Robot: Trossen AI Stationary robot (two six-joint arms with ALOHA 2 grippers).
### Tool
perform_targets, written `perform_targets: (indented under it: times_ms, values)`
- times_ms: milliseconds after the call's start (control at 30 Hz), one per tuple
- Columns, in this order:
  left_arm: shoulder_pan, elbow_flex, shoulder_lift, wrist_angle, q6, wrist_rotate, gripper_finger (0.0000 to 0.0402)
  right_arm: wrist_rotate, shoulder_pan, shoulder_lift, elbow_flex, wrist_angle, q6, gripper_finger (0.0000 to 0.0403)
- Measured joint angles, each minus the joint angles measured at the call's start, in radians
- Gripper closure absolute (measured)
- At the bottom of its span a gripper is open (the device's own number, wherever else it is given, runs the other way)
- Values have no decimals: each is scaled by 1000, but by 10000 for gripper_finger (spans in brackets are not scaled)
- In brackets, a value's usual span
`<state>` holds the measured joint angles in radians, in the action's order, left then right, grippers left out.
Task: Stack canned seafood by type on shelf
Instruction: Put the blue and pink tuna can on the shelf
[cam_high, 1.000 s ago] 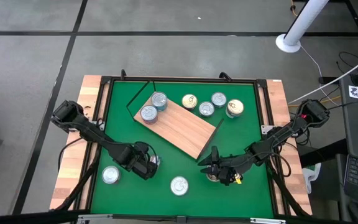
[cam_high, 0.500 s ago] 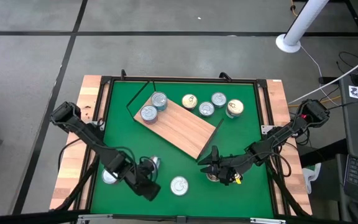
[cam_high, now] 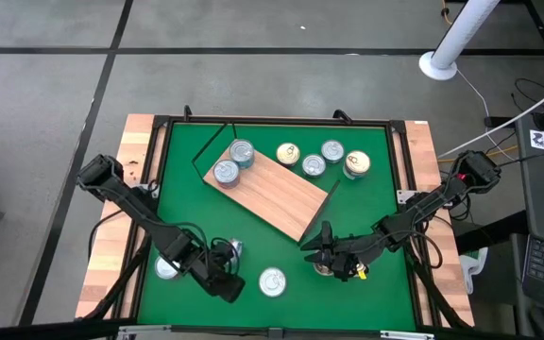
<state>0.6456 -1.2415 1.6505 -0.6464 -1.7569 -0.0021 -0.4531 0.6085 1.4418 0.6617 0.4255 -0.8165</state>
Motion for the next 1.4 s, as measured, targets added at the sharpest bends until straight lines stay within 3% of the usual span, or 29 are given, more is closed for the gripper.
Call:
perform_targets:
  times_ms: [467,767,967,1400]
  values:
    - [-52,61,3,-33,84,-10,117,-1,0,0,0,-5,0,191]
    - [-66,61,3,-75,79,-17,117,-1,0,0,0,-5,0,191]
    - [-74,61,3,-76,60,-80,117,-3,0,0,0,-5,0,191]
    - [-85,62,80,-74,57,-89,117,-3,0,-1,0,-10,0,191]
